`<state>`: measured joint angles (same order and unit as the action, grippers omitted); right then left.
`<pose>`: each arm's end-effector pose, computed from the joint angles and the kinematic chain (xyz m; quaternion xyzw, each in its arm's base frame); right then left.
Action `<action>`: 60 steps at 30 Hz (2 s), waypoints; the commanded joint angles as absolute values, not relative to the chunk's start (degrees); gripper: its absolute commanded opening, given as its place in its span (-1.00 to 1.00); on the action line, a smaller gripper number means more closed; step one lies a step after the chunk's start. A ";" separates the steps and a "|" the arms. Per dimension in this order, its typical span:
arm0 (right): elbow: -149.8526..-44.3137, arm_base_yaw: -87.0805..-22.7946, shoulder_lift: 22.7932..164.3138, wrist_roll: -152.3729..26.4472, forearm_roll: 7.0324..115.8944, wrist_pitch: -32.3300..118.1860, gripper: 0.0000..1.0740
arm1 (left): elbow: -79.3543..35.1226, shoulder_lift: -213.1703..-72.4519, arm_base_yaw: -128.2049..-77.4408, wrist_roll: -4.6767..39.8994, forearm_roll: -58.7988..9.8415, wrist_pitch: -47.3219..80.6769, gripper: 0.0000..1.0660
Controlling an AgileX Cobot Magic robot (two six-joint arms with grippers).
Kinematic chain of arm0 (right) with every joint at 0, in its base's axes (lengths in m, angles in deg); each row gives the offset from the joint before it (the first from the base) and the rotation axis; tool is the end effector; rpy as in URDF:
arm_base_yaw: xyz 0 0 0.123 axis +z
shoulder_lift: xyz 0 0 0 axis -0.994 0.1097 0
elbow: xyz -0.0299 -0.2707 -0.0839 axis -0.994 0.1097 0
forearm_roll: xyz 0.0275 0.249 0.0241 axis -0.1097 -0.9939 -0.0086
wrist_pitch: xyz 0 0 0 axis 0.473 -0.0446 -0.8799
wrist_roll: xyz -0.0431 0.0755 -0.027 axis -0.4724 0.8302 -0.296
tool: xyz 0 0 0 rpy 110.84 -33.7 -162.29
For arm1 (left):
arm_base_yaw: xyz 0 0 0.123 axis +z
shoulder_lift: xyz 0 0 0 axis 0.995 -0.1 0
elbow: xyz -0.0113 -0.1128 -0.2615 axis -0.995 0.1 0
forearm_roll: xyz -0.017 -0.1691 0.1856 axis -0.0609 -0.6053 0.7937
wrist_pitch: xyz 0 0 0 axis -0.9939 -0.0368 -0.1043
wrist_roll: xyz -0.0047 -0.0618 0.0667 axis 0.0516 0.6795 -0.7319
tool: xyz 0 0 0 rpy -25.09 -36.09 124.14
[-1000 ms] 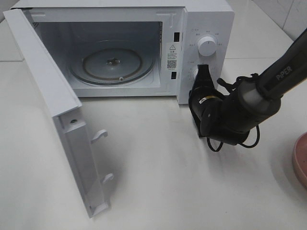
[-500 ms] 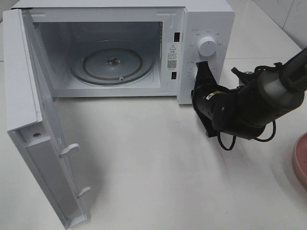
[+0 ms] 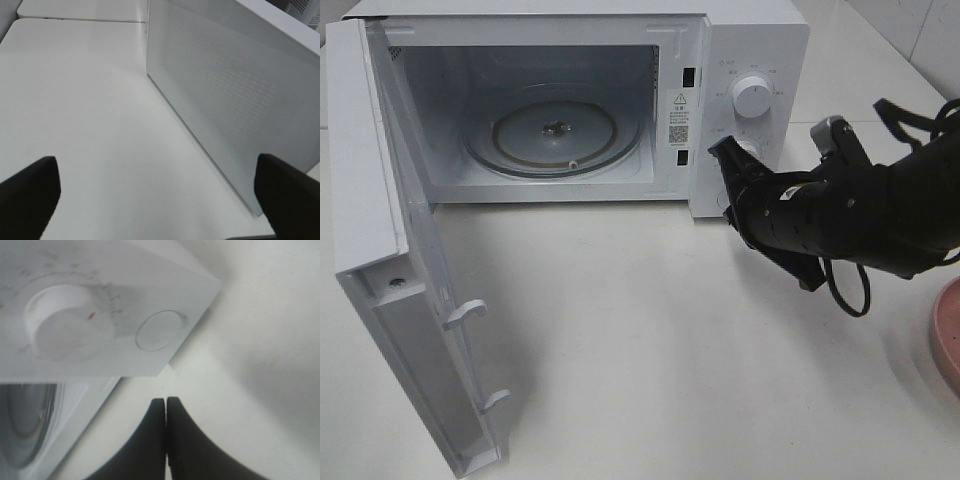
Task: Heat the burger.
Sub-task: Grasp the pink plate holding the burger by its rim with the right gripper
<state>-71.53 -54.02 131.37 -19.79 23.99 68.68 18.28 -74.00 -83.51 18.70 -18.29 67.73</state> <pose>0.3039 0.1422 0.1277 0.3856 0.7931 0.2683 0.3878 -0.0096 -0.0120 0.2817 0.0191 0.8500 -0.0576 0.5232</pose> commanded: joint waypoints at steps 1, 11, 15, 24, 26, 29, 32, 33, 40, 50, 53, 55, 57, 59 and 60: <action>-71.24 -54.31 128.22 -27.81 26.97 63.01 -1.00 | 18.45 -73.02 -83.80 18.70 -18.63 66.98 0.83; -71.24 -57.97 118.08 -51.99 37.23 34.53 -0.99 | 18.45 -73.02 -83.80 18.70 -18.63 66.98 0.83; -71.24 -59.86 114.98 -54.28 42.44 25.94 -0.98 | 18.45 -73.02 -83.80 18.70 -18.63 66.98 0.83; -71.70 -61.58 106.90 -54.05 57.85 10.36 -0.93 | 18.45 -73.02 -83.80 18.70 -18.63 66.98 0.83; -71.70 -61.64 105.18 -54.00 60.15 8.06 -0.91 | 18.45 -73.02 -83.80 18.70 -18.63 66.98 0.83; -71.70 -62.90 102.89 -54.00 62.21 5.77 -0.83 | 18.45 -73.02 -83.80 18.70 -18.63 66.98 0.83; -71.70 -64.39 101.06 -54.00 63.07 3.77 -0.64 | 18.45 -73.02 -83.80 18.70 -18.63 66.98 0.83; -71.70 -65.59 100.20 -54.00 63.41 2.68 -0.42 | 18.45 -73.02 -83.80 18.70 -18.63 66.98 0.83; -71.70 -66.91 99.11 -53.82 66.56 -0.87 0.65 | 18.45 -73.02 -83.80 18.70 -18.63 66.98 0.83; -71.59 -67.66 99.17 -54.00 68.40 -6.72 0.87 | 18.45 -73.02 -83.80 18.70 -18.63 66.98 0.83; -71.24 -69.20 99.23 -54.00 68.40 -6.32 0.86 | 18.45 -73.02 -83.80 18.70 -18.63 66.98 0.83; -70.84 -70.75 99.23 -53.77 68.45 -6.09 0.85 | 18.45 -73.02 -83.80 18.70 -18.63 66.98 0.83; -69.64 -72.99 99.28 -53.59 68.45 -5.34 0.84 | 18.45 -73.02 -83.80 18.70 -18.63 66.98 0.83; -69.18 -73.56 99.40 -53.54 68.40 -4.83 0.83 | 18.45 -73.02 -83.80 18.70 -18.63 66.98 0.83; -68.32 -74.36 100.26 -53.02 68.40 -4.08 0.82 | 18.45 -73.02 -83.80 18.70 -18.63 66.98 0.83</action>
